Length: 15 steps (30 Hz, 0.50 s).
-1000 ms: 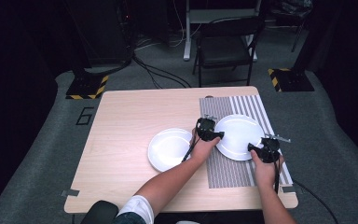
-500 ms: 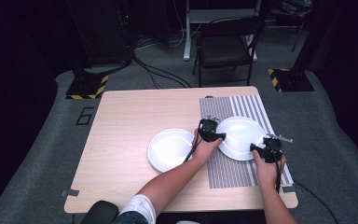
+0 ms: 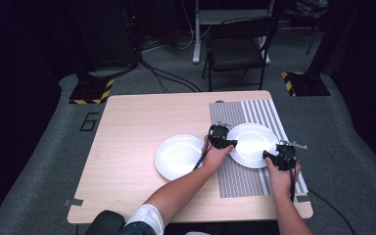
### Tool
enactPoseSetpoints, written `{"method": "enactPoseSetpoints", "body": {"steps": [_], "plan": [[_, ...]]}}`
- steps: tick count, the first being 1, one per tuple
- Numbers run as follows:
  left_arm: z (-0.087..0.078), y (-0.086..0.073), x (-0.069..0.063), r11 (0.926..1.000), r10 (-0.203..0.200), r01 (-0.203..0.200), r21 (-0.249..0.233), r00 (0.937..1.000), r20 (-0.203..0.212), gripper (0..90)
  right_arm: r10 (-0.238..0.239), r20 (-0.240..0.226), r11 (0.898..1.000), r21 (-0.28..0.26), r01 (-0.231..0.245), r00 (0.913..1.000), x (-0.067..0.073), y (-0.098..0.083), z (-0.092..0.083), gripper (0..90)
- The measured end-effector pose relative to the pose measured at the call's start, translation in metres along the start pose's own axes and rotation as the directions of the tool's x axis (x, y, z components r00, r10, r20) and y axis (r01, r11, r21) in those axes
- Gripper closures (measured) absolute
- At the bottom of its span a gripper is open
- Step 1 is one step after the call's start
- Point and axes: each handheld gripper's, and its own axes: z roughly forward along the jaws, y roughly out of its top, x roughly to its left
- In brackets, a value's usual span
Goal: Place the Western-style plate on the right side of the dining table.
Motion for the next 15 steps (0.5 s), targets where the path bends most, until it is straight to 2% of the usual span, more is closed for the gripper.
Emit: {"method": "enactPoseSetpoints", "body": {"steps": [2,4,9,12,15], "plan": [[0.0001,-0.0001,-0.0002,1.0000,0.004,-0.004,-0.001,1.0000,-0.002,50.8,-0.016,0.003,1.000,0.003,0.016,0.9999,-0.0001,-0.0001,-0.0003,40.5],[0.0001,-0.0001,-0.0005,0.9999,0.011,-0.011,0.000,0.9999,-0.005,50.8,-0.049,0.034,0.999,0.005,0.048,0.9982,0.0009,-0.0006,-0.0001,40.5],[0.0005,-0.0001,-0.0027,0.9996,0.029,-0.029,0.004,0.9994,-0.021,50.6,-0.037,0.021,0.999,-0.001,0.037,0.9991,-0.0019,-0.0005,-0.0004,41.5],[0.0006,-0.0001,-0.0026,0.9996,0.028,-0.028,0.002,0.9994,-0.022,50.6,-0.050,0.029,0.999,-0.001,0.050,0.9983,-0.0009,-0.0013,-0.0005,41.5],[0.0002,0.0001,-0.0038,0.9984,0.055,-0.055,0.012,0.9976,-0.041,50.7,-0.043,0.026,0.999,-0.003,0.044,0.9987,-0.0011,-0.0016,-0.0008,41.7]]}}
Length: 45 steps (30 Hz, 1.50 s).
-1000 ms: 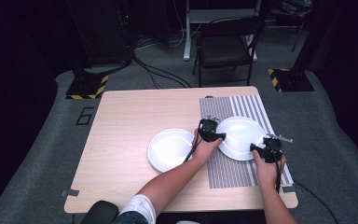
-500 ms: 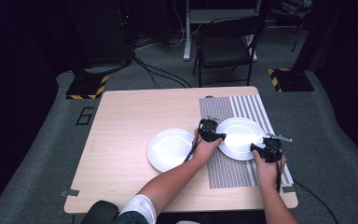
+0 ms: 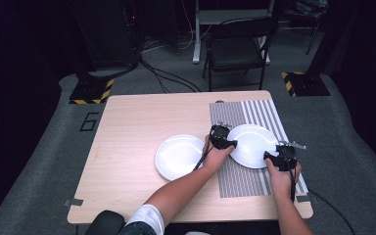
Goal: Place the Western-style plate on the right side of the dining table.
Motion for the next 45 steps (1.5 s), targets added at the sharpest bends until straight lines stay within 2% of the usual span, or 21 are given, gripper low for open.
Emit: {"method": "enactPoseSetpoints", "body": {"steps": [4,7,13,18,19,20,25,29,32,36,40,45], "plan": [[0.000,0.000,0.000,1.0000,0.007,-0.007,0.002,0.9999,-0.009,50.7,0.000,0.001,1.000,-0.012,0.000,1.0000,0.000,-0.001,0.000,42.3],[-0.003,0.001,0.000,0.9998,0.007,-0.007,-0.020,0.9999,-0.013,50.5,-0.005,0.024,1.000,-0.009,0.005,0.9997,0.001,-0.002,-0.001,42.6],[-0.007,0.003,0.000,0.9997,0.001,-0.001,-0.023,1.0000,0.000,48.9,-0.024,0.013,0.999,-0.025,0.025,0.9996,0.000,0.000,-0.007,43.1],[-0.011,0.004,-0.001,0.9992,-0.004,0.005,-0.039,0.9998,0.022,48.2,-0.019,0.019,1.000,-0.016,0.020,0.9996,0.001,0.000,-0.007,43.0],[-0.012,0.004,0.000,0.9986,-0.019,0.020,-0.048,0.9994,0.028,48.1,-0.019,0.017,1.000,-0.015,0.019,0.9997,0.001,0.000,-0.008,42.9],[-0.013,0.004,0.000,0.9986,-0.018,0.020,-0.048,0.9995,0.026,47.9,-0.021,0.016,1.000,-0.020,0.021,0.9997,0.001,0.000,-0.009,42.7],[-0.019,0.004,0.007,0.9981,-0.026,0.028,-0.055,0.9990,0.037,46.9,-0.023,0.009,0.999,-0.026,0.024,0.9997,0.002,0.002,-0.015,42.3],[-0.028,0.003,0.013,0.9982,-0.012,0.015,-0.059,0.9989,0.045,46.0,-0.041,-0.011,0.999,-0.031,0.041,0.9991,0.005,0.005,-0.021,41.8],[-0.034,0.002,0.018,0.9973,-0.020,0.024,-0.069,0.9987,0.047,46.0,-0.053,-0.023,0.998,-0.045,0.052,0.9983,0.007,0.006,-0.026,41.6],[-0.044,0.003,0.027,0.9970,-0.012,0.014,-0.076,0.9995,0.029,46.0,-0.064,-0.044,0.997,-0.056,0.061,0.9970,0.010,0.006,-0.030,41.4],[-0.053,0.003,0.033,0.9962,-0.017,0.019,-0.085,0.9994,0.029,45.8,-0.089,-0.060,0.994,-0.065,0.085,0.9942,0.015,0.007,-0.035,41.3],[-0.063,0.002,0.041,0.9955,-0.014,0.016,-0.094,0.9997,0.022,45.5,-0.097,-0.096,0.994,-0.065,0.091,0.9906,0.020,0.009,-0.037,41.1]]}}
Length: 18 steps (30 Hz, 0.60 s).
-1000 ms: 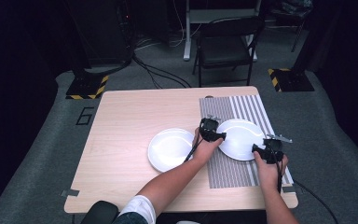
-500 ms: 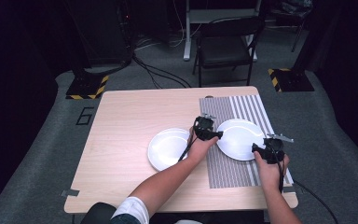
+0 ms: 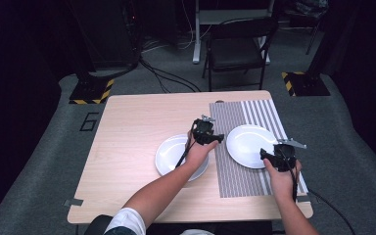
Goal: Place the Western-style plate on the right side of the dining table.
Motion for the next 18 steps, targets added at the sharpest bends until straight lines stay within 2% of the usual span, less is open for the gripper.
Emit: {"method": "enactPoseSetpoints", "body": {"steps": [6,12,18], "plan": [[-0.014,0.002,0.007,0.9999,0.011,-0.011,-0.011,0.9999,-0.012,45.5,-0.026,-0.029,1.000,-0.007,0.026,0.9993,0.008,0.001,-0.004,41.0],[-0.032,0.004,0.009,0.9980,0.051,-0.051,-0.037,0.9984,-0.025,45.5,-0.024,-0.053,0.999,-0.039,0.022,0.9983,0.013,0.005,-0.012,41.0],[-0.048,0.005,0.013,0.9970,0.051,-0.053,-0.056,0.9976,-0.047,45.5,-0.045,-0.082,0.998,-0.057,0.040,0.9956,0.020,0.010,-0.018,40.9]]}}
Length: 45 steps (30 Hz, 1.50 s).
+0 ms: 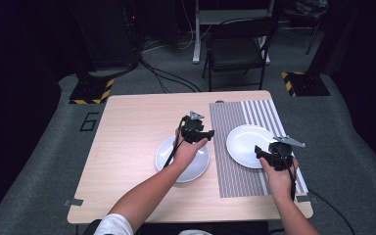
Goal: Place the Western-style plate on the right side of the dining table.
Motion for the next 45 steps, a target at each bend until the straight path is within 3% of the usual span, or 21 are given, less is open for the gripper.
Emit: {"method": "enactPoseSetpoints", "body": {"steps": [3,16,28,45], "plan": [[-0.008,0.000,0.003,0.9996,0.026,-0.026,-0.010,0.9993,-0.025,45.5,-0.019,-0.017,1.000,-0.003,0.019,0.9997,0.007,0.002,-0.001,40.9],[-0.044,-0.011,0.034,0.9994,-0.004,0.001,-0.033,0.9962,-0.087,45.1,-0.092,-0.109,0.996,0.001,0.092,0.9898,0.040,0.008,0.004,40.4],[-0.089,-0.027,0.063,0.9975,-0.024,0.014,-0.070,0.9875,-0.156,45.2,-0.156,-0.191,0.987,-0.007,0.158,0.9690,0.066,0.011,0.006,40.2],[-0.137,-0.067,0.094,0.9950,-0.079,0.065,-0.076,0.9739,-0.212,45.2,-0.226,-0.272,0.972,-0.004,0.234,0.9354,0.078,0.000,0.006,39.6]]}}
